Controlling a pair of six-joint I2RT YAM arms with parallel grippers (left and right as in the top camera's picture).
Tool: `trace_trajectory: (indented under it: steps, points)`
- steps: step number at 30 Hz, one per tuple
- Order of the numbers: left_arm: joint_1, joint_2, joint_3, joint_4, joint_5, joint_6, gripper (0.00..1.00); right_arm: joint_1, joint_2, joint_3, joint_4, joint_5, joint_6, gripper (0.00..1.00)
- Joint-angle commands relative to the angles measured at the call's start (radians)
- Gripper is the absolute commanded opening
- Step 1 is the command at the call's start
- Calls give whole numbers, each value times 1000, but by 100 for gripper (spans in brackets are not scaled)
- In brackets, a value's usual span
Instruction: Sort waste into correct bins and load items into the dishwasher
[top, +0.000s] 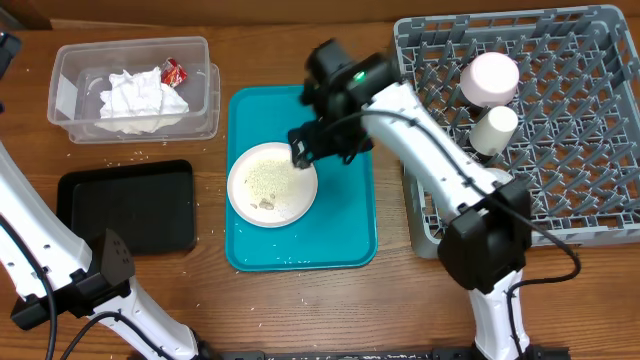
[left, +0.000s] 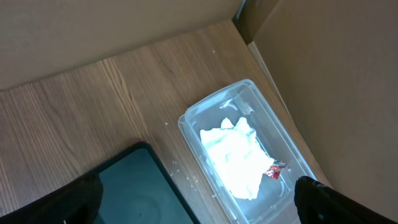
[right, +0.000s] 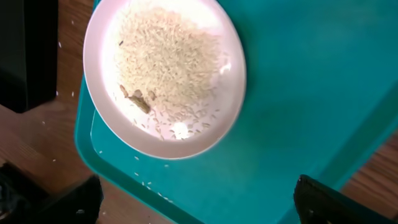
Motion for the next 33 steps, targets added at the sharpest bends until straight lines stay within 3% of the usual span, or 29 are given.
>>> trace_trajectory:
  steps: [1, 3, 9, 14, 16, 22, 33]
  points:
    - [-7, 9, 2, 2, 0, -8, 100, 43, -21, -91, 70, 69, 127, 100]
    - [-7, 9, 2, 2, 0, -8, 100, 60, -21, -131, 106, 109, 175, 99]
    - [-7, 9, 2, 2, 0, -8, 100, 67, -21, -211, 154, 122, 205, 80]
    - [-7, 9, 2, 2, 0, -8, 100, 67, -21, -243, 170, 122, 205, 71]
    - [-7, 9, 2, 2, 0, -8, 100, 67, -21, -235, 159, 122, 220, 72]
    - [-7, 9, 2, 2, 0, -8, 100, -5, -37, -21, -18, 142, 253, 99]
    - [-7, 9, 2, 2, 0, -8, 100, -361, -40, 534, -309, 174, 253, 100]
